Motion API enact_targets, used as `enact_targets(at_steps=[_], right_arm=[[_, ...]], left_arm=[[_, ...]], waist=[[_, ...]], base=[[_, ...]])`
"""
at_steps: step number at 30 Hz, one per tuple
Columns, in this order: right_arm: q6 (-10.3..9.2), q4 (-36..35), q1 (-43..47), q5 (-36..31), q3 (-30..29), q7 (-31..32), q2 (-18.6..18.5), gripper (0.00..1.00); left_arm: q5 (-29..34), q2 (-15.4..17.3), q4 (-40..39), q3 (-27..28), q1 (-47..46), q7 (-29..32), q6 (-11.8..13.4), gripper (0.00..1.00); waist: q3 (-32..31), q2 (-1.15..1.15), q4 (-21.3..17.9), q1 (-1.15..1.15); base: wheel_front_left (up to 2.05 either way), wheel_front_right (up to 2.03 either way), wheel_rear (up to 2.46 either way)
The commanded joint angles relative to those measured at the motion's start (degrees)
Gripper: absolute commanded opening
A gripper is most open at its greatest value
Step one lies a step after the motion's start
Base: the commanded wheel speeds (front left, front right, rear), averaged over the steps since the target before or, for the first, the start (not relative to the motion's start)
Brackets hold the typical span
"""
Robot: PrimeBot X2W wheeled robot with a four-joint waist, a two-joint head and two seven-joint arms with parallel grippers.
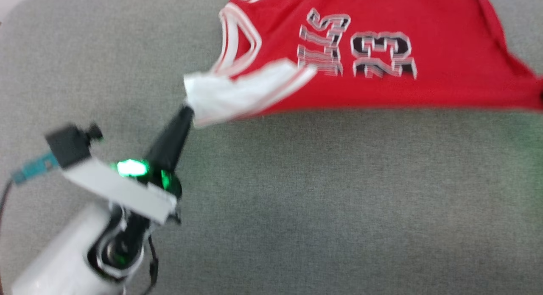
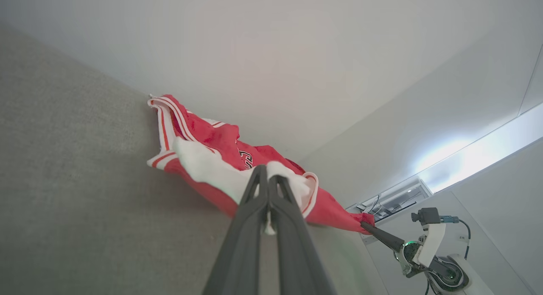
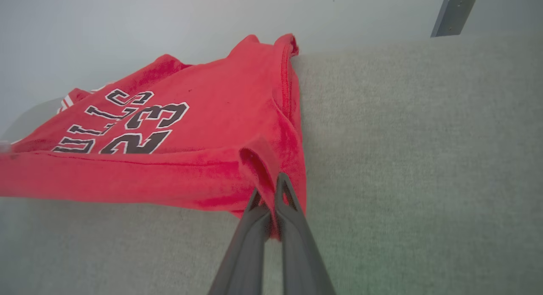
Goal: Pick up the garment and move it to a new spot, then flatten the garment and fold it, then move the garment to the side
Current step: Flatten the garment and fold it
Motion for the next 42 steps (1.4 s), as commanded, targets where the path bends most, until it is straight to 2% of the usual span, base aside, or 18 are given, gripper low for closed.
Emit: enact_targets(at_steps=[1, 4, 13, 22, 28, 42], right_arm=[[-0.06, -3.57, 5.40, 0.74, -1.69, 1.67, -0.17, 0.00], [-0.06, -9.24, 12.68, 1.45, -4.15, 4.36, -0.03, 0.00], [-0.06, -22.52, 30.15, 1.79, -12.76, 12.13, 4.49, 0.00], [-0.06, -32.43, 40.64, 2.31, -20.80, 17.30, 9.12, 0.00], [-0.06, -34.59, 37.98, 1.51, -22.93, 19.30, 11.04, 0.00], [-0.06, -27.67, 23.07, -3.15, -19.35, 20.13, 11.36, 0.00]], left_arm=[[1.14, 0.37, -1.70, 0.63, 4.02, -0.12, 0.12, 0.00], [2.50, 0.99, -4.21, 0.95, 9.46, -0.12, 0.12, 0.00], [6.14, 2.16, -11.92, 3.26, 22.50, -0.11, 0.12, 0.00], [9.37, 3.87, -19.47, 8.94, 34.33, -0.11, 0.12, 0.00], [11.40, 3.96, -20.43, 8.56, 31.73, -0.11, 0.12, 0.00], [9.95, 1.08, -10.94, 5.59, 14.99, -0.10, 0.12, 0.00]], waist=[[-1.61, 0.00, -0.43, 0.00], [-2.24, 0.00, -0.65, 0.00], [-4.42, 0.00, -0.77, 0.00], [-5.15, 0.00, -0.75, 0.00], [-4.17, 0.00, -0.53, 0.00], [1.07, 0.00, -0.43, 0.00]], base=[[0.00, 0.00, 0.00], [0.00, 0.00, 0.00], [0.00, 0.00, 0.00], [0.00, 0.00, 0.00], [0.00, 0.00, 0.00], [0.00, 0.00, 0.00]])
